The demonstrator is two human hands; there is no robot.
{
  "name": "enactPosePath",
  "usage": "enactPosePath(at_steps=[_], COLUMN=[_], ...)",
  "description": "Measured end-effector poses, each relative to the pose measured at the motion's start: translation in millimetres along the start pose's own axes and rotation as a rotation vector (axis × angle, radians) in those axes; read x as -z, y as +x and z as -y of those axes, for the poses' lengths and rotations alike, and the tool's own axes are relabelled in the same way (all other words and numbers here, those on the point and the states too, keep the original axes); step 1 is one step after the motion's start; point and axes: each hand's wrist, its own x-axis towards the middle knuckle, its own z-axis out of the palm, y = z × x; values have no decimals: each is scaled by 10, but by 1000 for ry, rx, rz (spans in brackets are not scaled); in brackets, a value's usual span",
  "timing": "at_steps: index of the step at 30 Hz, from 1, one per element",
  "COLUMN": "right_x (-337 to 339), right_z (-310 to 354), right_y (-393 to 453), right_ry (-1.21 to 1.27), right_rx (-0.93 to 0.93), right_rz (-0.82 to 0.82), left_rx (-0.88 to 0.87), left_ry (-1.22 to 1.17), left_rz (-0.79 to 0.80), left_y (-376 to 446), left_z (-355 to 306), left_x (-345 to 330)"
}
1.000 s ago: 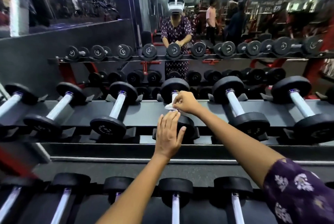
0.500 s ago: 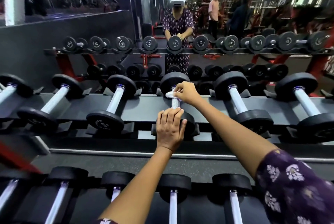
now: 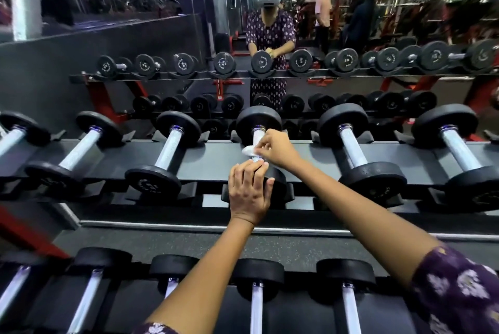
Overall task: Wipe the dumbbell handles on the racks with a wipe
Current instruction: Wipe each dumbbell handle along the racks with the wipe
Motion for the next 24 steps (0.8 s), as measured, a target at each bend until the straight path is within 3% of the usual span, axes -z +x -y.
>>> enactPosePath(at_steps=[2, 8, 14, 20, 24], right_x=[15, -46, 57, 89, -4], right_z=[-22, -135, -197, -115, -201], right_y=[-59, 341, 61, 390, 71], right_ry=[2, 31, 14, -123, -36], right_rx=[80, -70, 235, 128, 283], right_rz=[23, -47, 209, 139, 228], left_rx=[3, -16, 3, -16, 2], left_ry=[8, 22, 21, 31, 31], left_rz=[-7, 3, 8, -1, 6], left_y=[-2, -8, -14, -6, -14], left_z=[-4, 24, 4, 26, 13], left_x=[-5, -30, -15, -27, -18])
